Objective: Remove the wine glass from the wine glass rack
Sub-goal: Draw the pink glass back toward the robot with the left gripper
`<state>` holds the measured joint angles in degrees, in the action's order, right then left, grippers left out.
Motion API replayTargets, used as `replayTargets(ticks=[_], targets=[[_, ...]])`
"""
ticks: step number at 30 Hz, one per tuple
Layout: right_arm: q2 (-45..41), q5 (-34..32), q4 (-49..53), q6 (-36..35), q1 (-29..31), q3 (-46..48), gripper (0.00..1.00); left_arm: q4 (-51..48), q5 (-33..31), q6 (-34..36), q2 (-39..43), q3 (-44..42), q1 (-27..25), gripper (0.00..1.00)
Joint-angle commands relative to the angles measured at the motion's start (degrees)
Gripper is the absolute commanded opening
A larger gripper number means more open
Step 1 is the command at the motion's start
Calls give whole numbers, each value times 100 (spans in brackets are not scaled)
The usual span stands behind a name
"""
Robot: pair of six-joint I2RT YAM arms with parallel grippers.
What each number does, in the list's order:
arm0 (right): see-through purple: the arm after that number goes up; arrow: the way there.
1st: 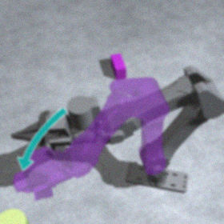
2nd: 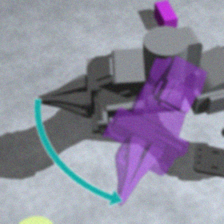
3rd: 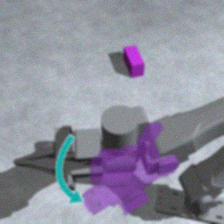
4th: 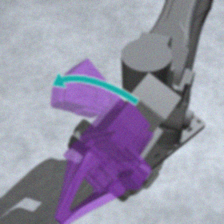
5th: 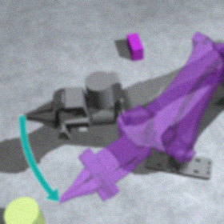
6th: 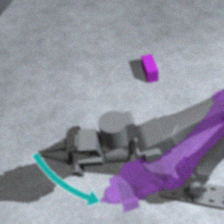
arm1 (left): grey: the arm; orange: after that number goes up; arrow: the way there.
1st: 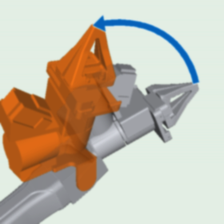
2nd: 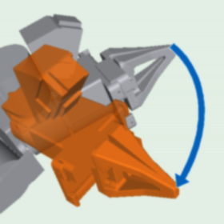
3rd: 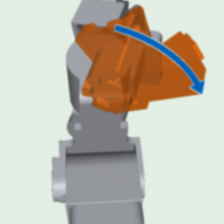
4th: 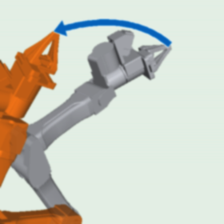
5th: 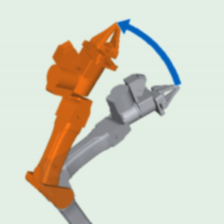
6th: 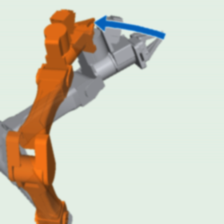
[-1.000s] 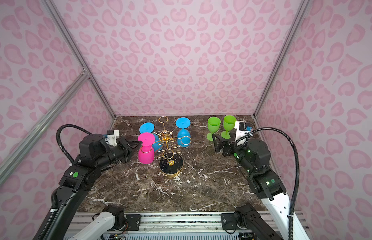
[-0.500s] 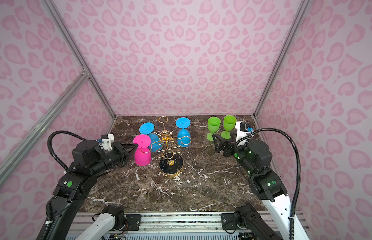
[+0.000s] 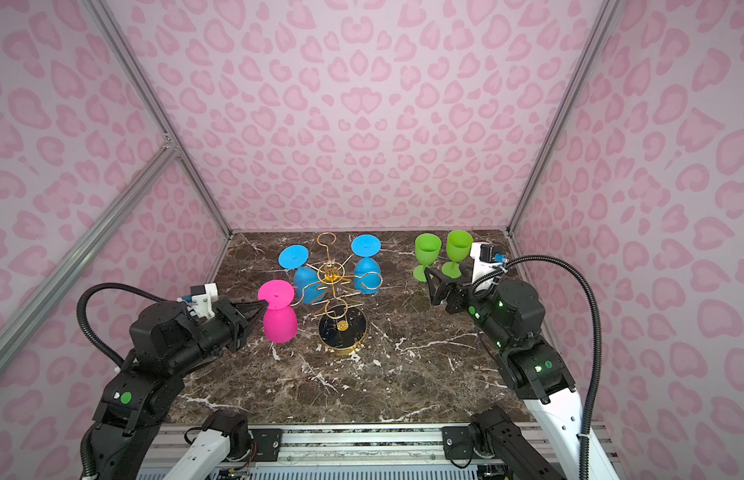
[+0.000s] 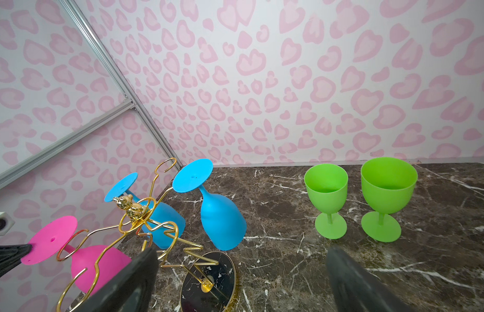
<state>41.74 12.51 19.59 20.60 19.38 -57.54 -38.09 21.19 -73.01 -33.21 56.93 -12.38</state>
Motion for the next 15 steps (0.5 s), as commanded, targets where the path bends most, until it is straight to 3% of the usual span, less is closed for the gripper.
replayTargets(ticks=[1,7,15], targets=[[10,92,-23,62,7,-18,98,-154,-12,-97,198,-50,8,3],[72,131,-39,91,10,-64,98,-429,30,-121,544,29,5,3],[72,121,-17,121,9,-117,98,-613,775,17,635,136,6,3]])
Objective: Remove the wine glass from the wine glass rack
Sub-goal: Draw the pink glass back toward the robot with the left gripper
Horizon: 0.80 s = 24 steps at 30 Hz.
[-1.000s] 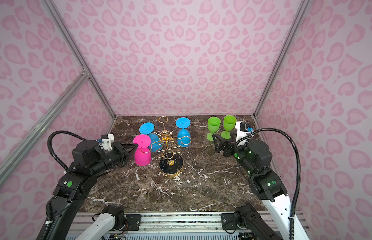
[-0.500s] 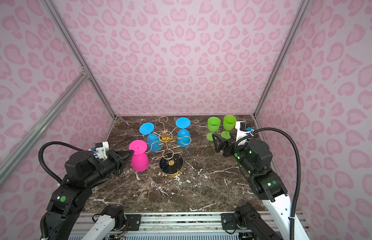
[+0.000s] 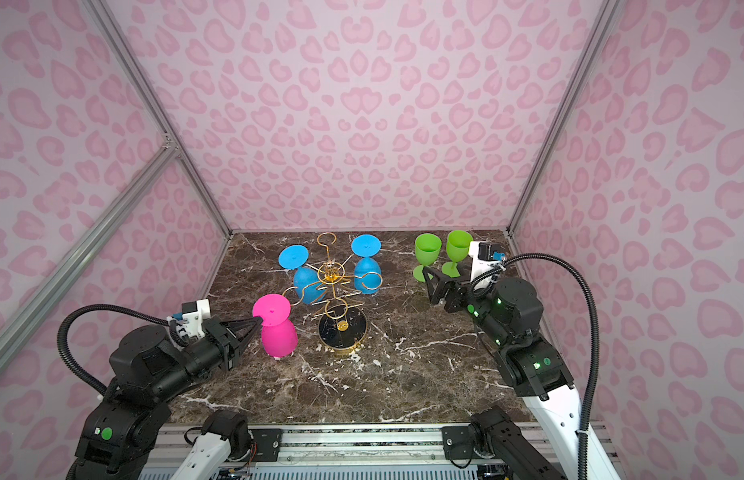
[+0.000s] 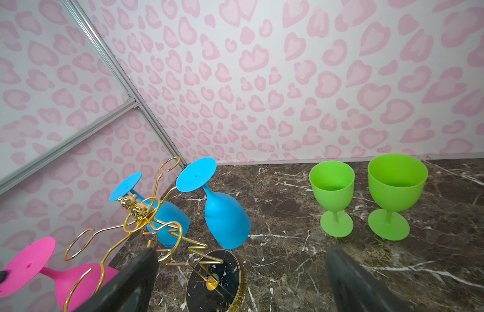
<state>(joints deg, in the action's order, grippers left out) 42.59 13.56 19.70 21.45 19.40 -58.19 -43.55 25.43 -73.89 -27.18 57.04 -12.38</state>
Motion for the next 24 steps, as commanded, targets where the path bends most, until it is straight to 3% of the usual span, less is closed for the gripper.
replayTargets(ticks=[1,7,19,24], targets=[[-20,23,-27,41,1,-59,98,-160,407,155,48,177,5,3],[-15,5,7,42,3,-112,98,-466,586,278,220,282,2,3],[13,23,64,25,2,-145,98,-1022,1913,1326,-397,1003,8,3],[6,28,63,50,7,-155,98,-891,2425,1411,-558,1135,7,3]])
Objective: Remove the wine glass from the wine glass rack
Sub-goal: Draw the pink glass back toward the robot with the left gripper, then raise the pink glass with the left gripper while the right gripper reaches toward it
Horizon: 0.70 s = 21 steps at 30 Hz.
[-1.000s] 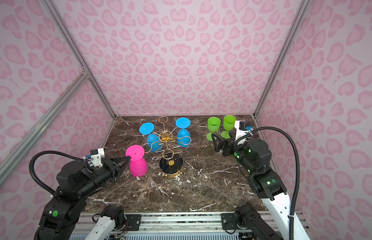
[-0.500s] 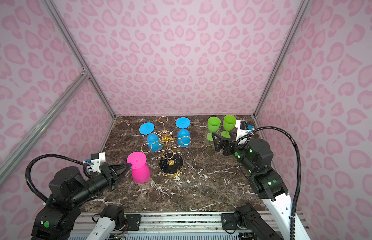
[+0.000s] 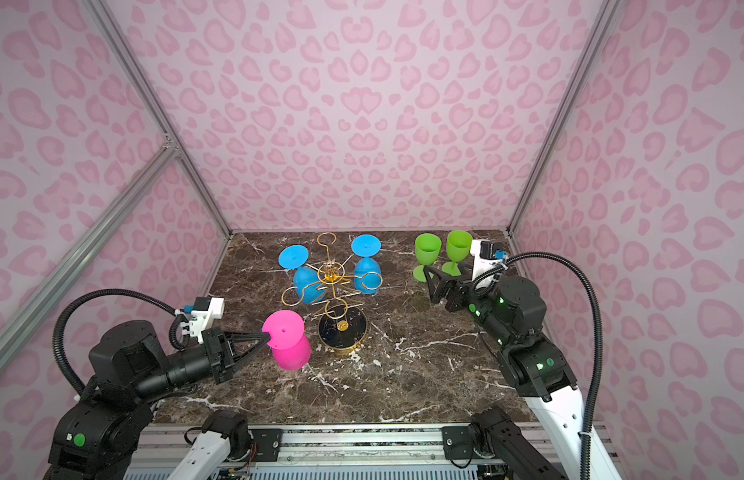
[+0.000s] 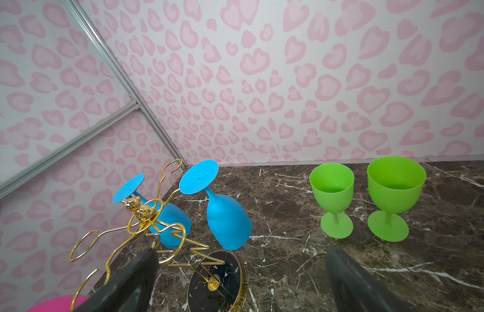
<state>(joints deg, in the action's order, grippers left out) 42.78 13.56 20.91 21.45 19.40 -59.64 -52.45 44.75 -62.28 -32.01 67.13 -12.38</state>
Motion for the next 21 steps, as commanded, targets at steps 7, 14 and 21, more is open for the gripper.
replayTargets(ticks=[7,14,21], targets=[[19,6,158,-142,3,-162,98,93,957,338,-356,609,7,3],[28,39,306,-269,3,-347,98,771,1385,-83,-598,838,7,3],[85,41,366,-361,3,-507,98,856,1742,-258,-796,1334,7,3]])
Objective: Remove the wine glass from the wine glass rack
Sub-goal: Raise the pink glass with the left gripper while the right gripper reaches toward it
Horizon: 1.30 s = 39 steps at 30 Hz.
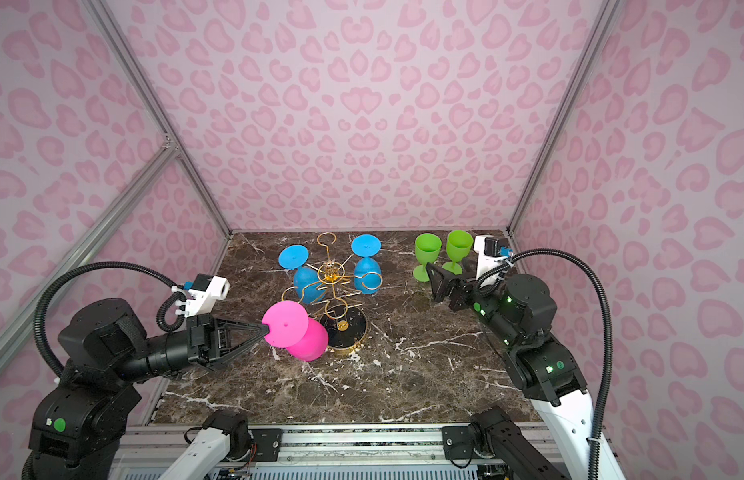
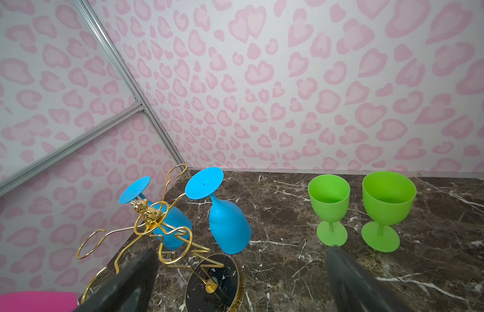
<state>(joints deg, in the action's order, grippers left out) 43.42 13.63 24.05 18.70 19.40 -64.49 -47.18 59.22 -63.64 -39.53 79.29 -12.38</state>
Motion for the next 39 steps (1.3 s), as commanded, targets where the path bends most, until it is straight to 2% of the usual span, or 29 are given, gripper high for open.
replayTargets(ticks=[1,10,15,19,22,26,33,39], targets=[[33,49,48,-86,3,-37,98,377,308,-166,-51,158,6,3],[221,282,-12,-235,5,-333,98,1202,338,-667,-327,336,8,3],[398,702,-275,-167,36,-476,98,2032,214,-949,-725,527,2,3],[473,961,-455,-250,213,-523,98,2214,168,-894,-1115,800,3,3],[475,1076,-562,-495,460,-555,98,2702,211,-1146,-1326,793,7,3],[515,1142,-777,-903,955,-614,98,2817,174,-1160,-1661,898,6,3],[930,670,-1099,-1852,1945,-802,98,2767,-7,-1064,-2244,1493,3,3],[1464,518,-1592,-2520,2389,-910,98,3075,-205,-1219,-2272,1153,3,3]])
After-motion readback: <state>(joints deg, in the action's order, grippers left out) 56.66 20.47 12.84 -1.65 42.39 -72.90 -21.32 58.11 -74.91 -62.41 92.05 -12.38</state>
